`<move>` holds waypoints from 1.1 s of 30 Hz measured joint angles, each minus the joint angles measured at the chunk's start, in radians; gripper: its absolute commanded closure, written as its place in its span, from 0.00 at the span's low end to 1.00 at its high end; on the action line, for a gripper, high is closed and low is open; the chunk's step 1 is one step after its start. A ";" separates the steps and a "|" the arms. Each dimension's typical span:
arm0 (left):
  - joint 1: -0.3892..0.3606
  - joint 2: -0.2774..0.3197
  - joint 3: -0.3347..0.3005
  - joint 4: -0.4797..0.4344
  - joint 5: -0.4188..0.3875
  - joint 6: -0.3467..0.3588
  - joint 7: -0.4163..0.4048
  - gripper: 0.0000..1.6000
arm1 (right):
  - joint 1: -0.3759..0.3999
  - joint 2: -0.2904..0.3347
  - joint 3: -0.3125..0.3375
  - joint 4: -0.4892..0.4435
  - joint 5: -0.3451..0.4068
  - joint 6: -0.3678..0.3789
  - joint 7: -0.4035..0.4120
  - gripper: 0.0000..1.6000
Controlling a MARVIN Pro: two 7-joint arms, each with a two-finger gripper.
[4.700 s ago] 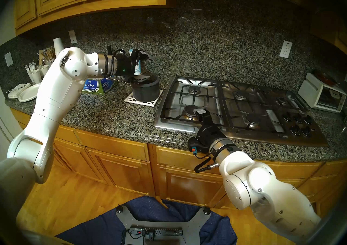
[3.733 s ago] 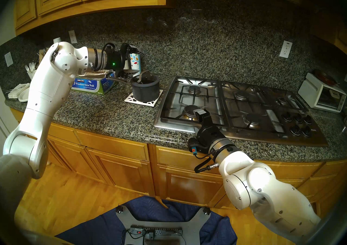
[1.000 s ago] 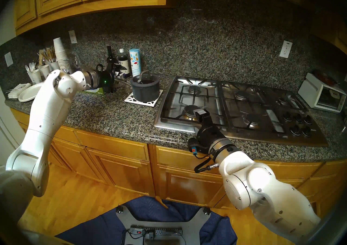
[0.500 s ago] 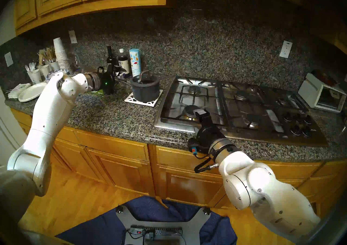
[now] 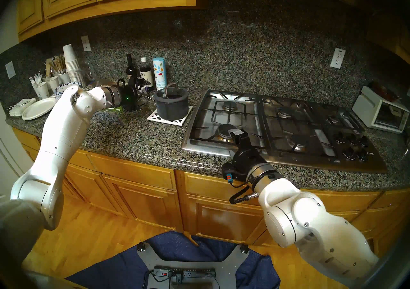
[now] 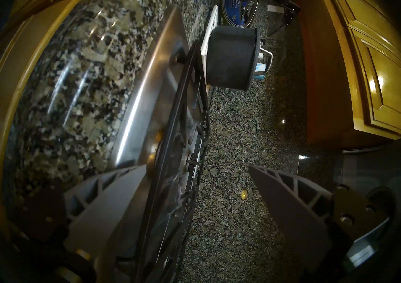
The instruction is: Pick up the pot, put it on the stove, take off the pot lid
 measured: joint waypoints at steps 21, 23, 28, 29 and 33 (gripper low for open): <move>-0.023 -0.025 0.000 0.042 0.009 0.022 -0.016 0.00 | 0.000 0.000 0.000 0.000 0.000 0.000 0.000 0.00; -0.026 -0.028 0.001 0.049 0.015 0.024 -0.018 0.00 | 0.000 0.000 0.000 0.000 0.000 0.000 0.000 0.00; -0.030 -0.034 0.001 0.062 0.033 0.025 -0.023 0.00 | 0.000 0.000 0.000 0.000 0.000 0.000 0.000 0.00; -0.032 -0.036 0.001 0.065 0.037 0.026 -0.024 0.00 | 0.000 0.000 0.000 0.000 0.000 0.000 0.001 0.00; -0.035 -0.040 0.001 0.074 0.049 0.027 -0.029 0.00 | 0.000 0.000 0.000 0.000 0.000 0.000 0.001 0.00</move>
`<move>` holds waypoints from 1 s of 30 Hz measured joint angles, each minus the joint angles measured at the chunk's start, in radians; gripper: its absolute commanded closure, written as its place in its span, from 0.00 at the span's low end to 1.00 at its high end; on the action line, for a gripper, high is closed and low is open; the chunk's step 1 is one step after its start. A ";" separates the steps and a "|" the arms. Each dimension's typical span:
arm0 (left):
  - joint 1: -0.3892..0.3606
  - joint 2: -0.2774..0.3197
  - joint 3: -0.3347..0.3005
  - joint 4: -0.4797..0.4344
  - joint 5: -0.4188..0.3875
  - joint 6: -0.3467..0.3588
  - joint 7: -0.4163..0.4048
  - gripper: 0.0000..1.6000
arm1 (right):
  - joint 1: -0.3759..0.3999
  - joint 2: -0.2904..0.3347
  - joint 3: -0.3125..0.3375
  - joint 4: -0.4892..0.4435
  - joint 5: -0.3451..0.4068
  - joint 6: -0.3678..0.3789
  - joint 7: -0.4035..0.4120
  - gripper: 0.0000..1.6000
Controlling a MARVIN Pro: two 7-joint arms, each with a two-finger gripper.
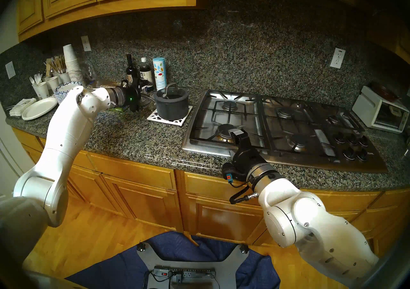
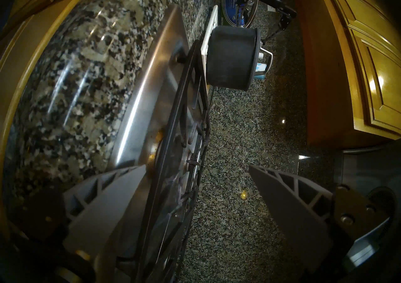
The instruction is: Pick up the pot, put it on the stove, take off the pot lid
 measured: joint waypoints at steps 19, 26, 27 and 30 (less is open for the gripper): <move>-0.018 -0.023 -0.002 0.041 0.033 0.010 -0.020 0.00 | 0.000 0.000 0.000 0.000 0.000 0.000 0.001 0.00; -0.026 -0.029 -0.003 0.055 0.037 0.016 -0.025 0.00 | 0.000 0.000 0.000 0.000 0.000 0.000 0.001 0.00; -0.027 -0.029 -0.003 0.056 0.038 0.016 -0.026 0.00 | 0.000 0.000 0.000 0.000 0.000 0.000 0.001 0.00; -0.030 -0.031 -0.004 0.061 0.039 0.018 -0.027 0.00 | 0.000 0.000 0.000 0.000 0.000 0.000 0.001 0.00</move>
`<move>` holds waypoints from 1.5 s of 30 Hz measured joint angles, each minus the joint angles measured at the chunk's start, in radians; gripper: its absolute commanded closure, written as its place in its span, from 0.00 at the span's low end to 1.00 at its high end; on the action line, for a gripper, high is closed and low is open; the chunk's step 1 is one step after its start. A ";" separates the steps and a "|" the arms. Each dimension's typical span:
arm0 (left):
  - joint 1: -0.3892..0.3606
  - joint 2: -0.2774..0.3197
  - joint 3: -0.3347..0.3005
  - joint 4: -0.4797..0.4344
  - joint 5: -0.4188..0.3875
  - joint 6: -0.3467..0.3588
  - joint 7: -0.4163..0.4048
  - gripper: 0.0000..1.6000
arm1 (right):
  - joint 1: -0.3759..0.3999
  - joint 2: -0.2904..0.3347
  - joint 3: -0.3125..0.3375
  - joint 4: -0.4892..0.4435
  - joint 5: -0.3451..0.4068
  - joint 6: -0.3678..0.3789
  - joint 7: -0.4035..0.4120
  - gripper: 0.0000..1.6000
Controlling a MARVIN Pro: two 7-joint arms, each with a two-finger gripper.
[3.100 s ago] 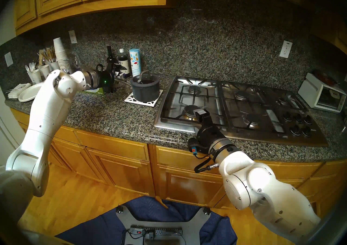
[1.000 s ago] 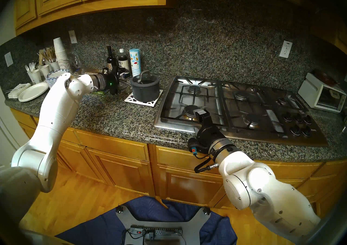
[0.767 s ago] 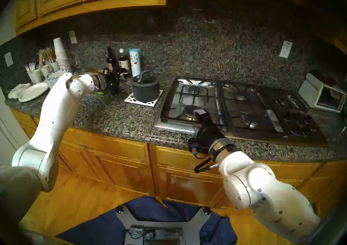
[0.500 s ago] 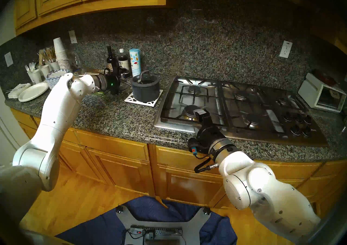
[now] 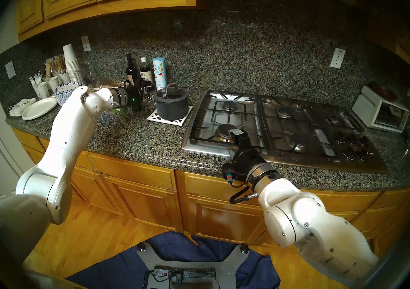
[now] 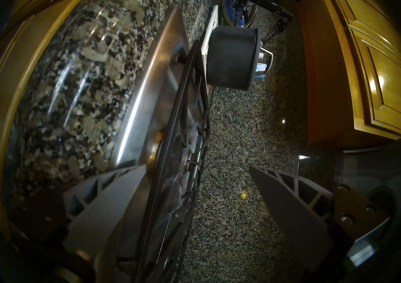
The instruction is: Pick up the pot, put it on the stove, take off the pot lid
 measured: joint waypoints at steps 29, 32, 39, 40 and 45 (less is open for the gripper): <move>-0.008 -0.010 -0.002 0.037 0.017 -0.002 0.002 1.00 | 0.000 0.000 0.000 0.000 0.000 0.000 0.001 0.00; -0.008 -0.012 -0.004 0.039 0.017 -0.002 0.001 1.00 | 0.000 0.000 0.000 0.000 0.000 0.000 0.001 0.00; -0.008 -0.019 -0.017 0.043 0.009 -0.002 0.003 1.00 | 0.000 0.000 0.000 0.000 0.000 0.000 0.001 0.00; -0.008 -0.021 -0.021 0.045 0.006 -0.002 0.004 1.00 | 0.000 0.000 0.000 0.000 0.000 0.000 0.002 0.00; -0.008 -0.028 -0.033 0.046 -0.005 -0.002 0.010 1.00 | 0.000 0.000 0.000 0.000 0.000 0.000 0.003 0.00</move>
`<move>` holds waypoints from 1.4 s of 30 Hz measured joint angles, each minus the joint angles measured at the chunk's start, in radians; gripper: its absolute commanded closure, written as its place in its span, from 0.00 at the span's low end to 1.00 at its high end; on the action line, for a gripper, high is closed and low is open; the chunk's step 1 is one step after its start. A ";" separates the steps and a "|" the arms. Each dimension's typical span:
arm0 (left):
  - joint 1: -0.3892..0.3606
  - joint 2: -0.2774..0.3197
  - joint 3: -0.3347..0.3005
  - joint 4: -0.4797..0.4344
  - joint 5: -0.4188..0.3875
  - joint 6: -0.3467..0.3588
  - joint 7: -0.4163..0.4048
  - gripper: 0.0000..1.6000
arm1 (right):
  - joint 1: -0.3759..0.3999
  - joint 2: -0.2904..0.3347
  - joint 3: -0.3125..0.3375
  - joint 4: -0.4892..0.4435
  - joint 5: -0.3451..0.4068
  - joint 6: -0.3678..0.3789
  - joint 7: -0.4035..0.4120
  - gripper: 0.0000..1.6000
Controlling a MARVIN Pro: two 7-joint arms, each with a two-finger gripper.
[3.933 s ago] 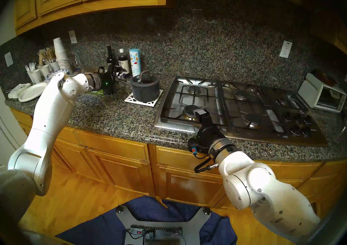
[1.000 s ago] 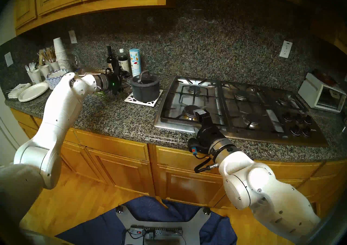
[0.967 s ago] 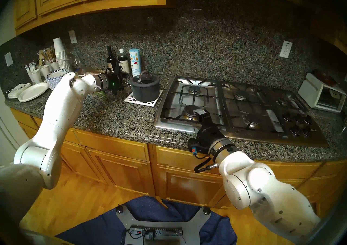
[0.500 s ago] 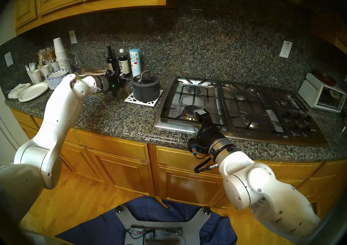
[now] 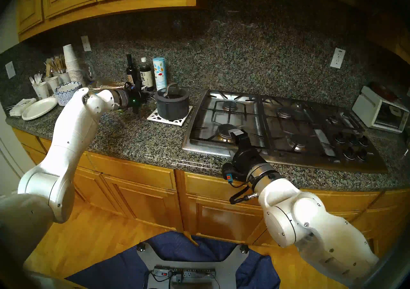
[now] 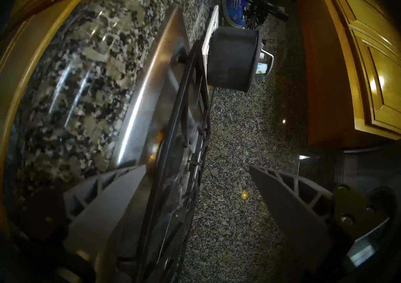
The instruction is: Pick up the pot, put it on the stove, take off the pot lid
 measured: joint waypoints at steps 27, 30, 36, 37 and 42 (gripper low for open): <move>0.002 -0.041 -0.092 0.015 -0.062 -0.010 0.040 1.00 | 0.000 -0.001 0.000 0.000 0.000 0.000 0.005 0.00; 0.002 -0.045 -0.106 0.020 -0.072 -0.012 0.051 1.00 | 0.000 -0.001 0.000 0.001 0.000 0.000 0.006 0.00; -0.001 -0.053 -0.130 0.029 -0.089 -0.013 0.073 1.00 | 0.000 -0.001 -0.001 0.001 0.000 0.000 0.007 0.00; -0.002 -0.054 -0.132 0.030 -0.090 -0.013 0.075 1.00 | 0.000 -0.001 -0.001 0.001 0.000 0.000 0.007 0.00; -0.004 -0.060 -0.148 0.030 -0.101 -0.012 0.094 1.00 | 0.000 -0.001 -0.001 0.001 0.000 0.000 0.008 0.00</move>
